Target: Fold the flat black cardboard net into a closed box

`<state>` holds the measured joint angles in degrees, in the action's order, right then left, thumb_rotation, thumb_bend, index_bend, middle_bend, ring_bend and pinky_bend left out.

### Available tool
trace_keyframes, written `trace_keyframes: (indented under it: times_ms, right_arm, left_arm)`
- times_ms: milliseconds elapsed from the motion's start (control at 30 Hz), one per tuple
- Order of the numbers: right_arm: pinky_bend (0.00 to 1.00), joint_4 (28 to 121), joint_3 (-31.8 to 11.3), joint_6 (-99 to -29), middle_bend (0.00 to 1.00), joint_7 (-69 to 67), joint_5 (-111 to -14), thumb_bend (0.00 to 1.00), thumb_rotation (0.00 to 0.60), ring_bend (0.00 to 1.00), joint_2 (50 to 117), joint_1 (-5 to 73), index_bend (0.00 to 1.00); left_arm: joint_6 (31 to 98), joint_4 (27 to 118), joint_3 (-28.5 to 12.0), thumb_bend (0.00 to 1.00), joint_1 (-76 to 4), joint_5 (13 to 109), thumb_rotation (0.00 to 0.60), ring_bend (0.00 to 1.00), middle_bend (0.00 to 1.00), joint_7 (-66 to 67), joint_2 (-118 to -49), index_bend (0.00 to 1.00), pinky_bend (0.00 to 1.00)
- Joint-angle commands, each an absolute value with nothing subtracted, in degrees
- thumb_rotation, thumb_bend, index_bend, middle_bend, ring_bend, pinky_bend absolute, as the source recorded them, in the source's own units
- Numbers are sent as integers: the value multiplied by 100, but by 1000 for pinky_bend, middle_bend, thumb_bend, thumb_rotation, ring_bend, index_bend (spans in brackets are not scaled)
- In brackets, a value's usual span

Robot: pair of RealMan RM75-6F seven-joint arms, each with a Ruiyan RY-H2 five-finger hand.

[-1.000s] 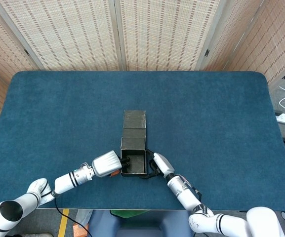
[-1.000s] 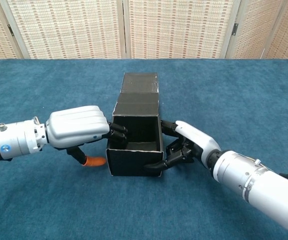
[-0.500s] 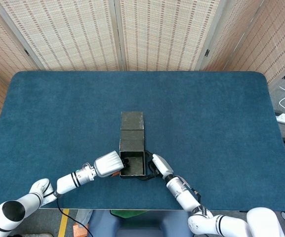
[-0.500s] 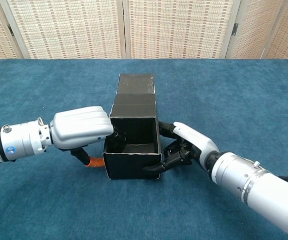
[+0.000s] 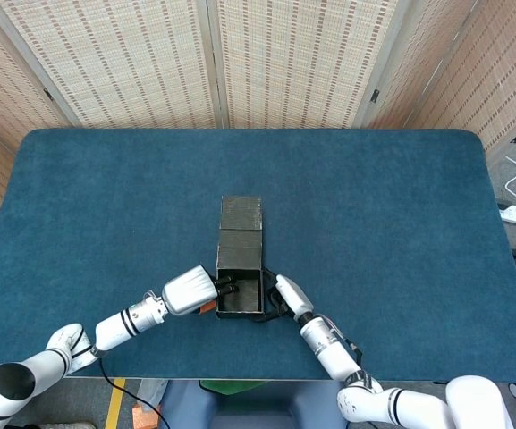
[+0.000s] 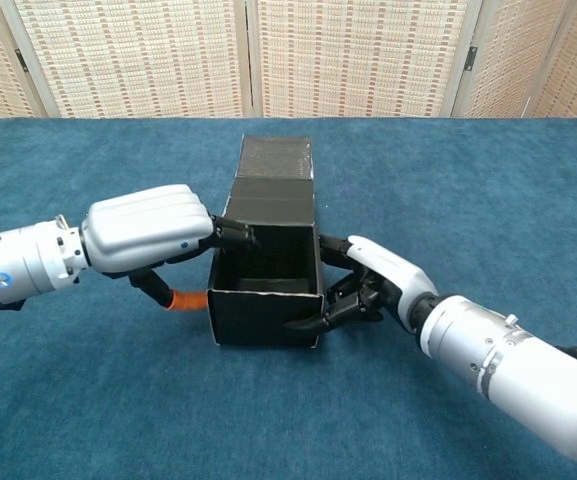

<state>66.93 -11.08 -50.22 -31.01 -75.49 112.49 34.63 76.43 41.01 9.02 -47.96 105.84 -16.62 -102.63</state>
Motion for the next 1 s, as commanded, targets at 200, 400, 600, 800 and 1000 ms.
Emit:
trace_keyframes:
  times_ms: [200,400,600,800,1000]
  right_arm:
    - [1000,6625,-1297,-5076,555,-2924,-7424,205,600,836,11337,3533,445]
    - [1000,6351,-1511,-5025,516,-2734,-7251,205,600,834,11491,3677,440]
    - [1000,6090,-1541,-4962,328,-2656,-7247,196,600,802,11658,3802,169]
    - [1000,6135,-1352,-5117,67,-2577,-7415,70,600,689,11629,3716,0]
    - [1000,6377,-1179,-5296,0,-2471,-7473,24,600,635,11514,3525,0]
  left_arm:
    - [7852,4572,754,349,-4664,10432,600,790,272,-1538,-9893,219,921]
    - [8207,4917,640,349,-4489,10349,600,767,215,-1611,-9571,144,922]
    - [8221,5452,492,350,-4340,10049,600,767,207,-2262,-9261,118,925]
    - [7808,6105,455,342,-4248,9699,600,761,176,-3015,-8926,52,929]
    - [7453,6516,389,324,-4201,9450,600,750,149,-3430,-8731,7,930]
